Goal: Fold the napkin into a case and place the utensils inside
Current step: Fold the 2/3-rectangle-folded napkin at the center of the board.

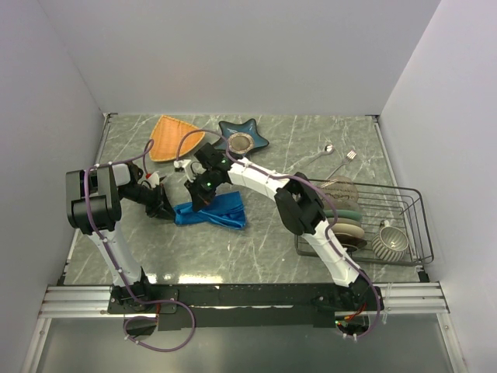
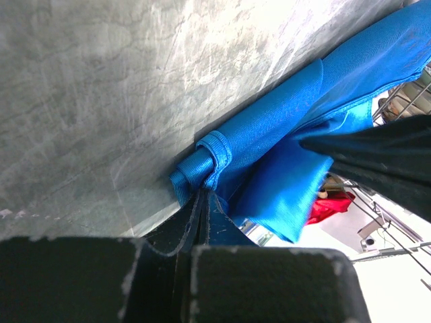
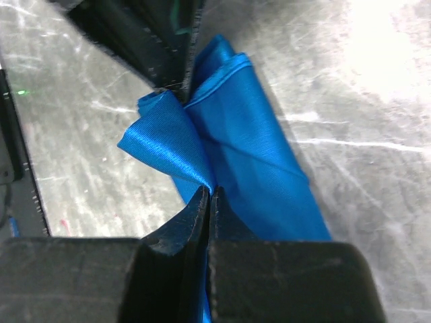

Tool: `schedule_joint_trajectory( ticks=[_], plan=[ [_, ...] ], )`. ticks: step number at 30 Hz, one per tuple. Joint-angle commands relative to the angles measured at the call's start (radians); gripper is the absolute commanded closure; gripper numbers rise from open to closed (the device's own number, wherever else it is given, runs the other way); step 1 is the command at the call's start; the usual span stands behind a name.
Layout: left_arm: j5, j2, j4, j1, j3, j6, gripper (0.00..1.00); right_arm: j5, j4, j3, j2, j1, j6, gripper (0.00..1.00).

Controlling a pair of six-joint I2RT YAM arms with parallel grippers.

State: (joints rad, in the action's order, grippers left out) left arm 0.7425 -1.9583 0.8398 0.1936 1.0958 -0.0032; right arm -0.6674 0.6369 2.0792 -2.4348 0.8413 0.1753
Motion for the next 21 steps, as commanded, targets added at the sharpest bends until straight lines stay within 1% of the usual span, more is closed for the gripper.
schedule_joint_trajectory(
  ticks=[1, 4, 6, 9, 10, 12, 13, 14, 16, 18, 20, 21],
  plan=[
    [-0.180, -0.022, -0.074, -0.014, -0.031, 0.057, 0.99, 0.041, -0.031, 0.050, -0.068, -0.007, -0.016, 1.00],
    [-0.170, -0.017, -0.073, -0.014, -0.031, 0.060, 0.99, 0.051, -0.017, 0.073, -0.102, -0.005, -0.020, 1.00],
    [-0.163, 0.002, -0.074, -0.013, -0.025, 0.068, 0.96, 0.052, -0.017, 0.067, -0.109, -0.005, -0.022, 1.00],
    [-0.108, 0.056, -0.076, 0.004, -0.013, 0.077, 0.86, 0.051, -0.014, 0.045, -0.115, -0.005, -0.031, 1.00],
    [-0.063, 0.071, -0.074, 0.013, -0.010, 0.083, 0.79, 0.043, -0.011, 0.041, -0.116, -0.005, -0.036, 1.00],
    [-0.004, 0.120, -0.065, 0.045, 0.001, 0.112, 0.72, 0.038, -0.008, 0.025, -0.118, -0.005, -0.051, 1.00],
    [0.030, 0.137, -0.058, 0.059, 0.006, 0.123, 0.65, 0.034, -0.008, 0.022, -0.118, -0.005, -0.056, 1.00],
    [0.096, 0.154, -0.053, 0.076, 0.015, 0.140, 0.62, 0.034, -0.009, 0.018, -0.119, -0.007, -0.060, 1.00],
    [0.164, 0.197, -0.042, 0.115, 0.024, 0.167, 0.54, 0.028, -0.019, 0.005, -0.116, -0.007, -0.079, 1.00],
    [0.207, 0.232, -0.045, 0.119, 0.033, 0.203, 0.52, 0.014, -0.023, -0.001, -0.116, -0.007, -0.103, 1.00],
    [0.244, 0.255, -0.088, 0.119, 0.015, 0.216, 0.46, 0.002, -0.031, -0.001, -0.118, -0.007, -0.118, 1.00],
    [0.256, 0.277, -0.102, 0.118, 0.004, 0.224, 0.44, -0.003, -0.034, -0.004, -0.121, -0.010, -0.135, 1.00]
  ],
)
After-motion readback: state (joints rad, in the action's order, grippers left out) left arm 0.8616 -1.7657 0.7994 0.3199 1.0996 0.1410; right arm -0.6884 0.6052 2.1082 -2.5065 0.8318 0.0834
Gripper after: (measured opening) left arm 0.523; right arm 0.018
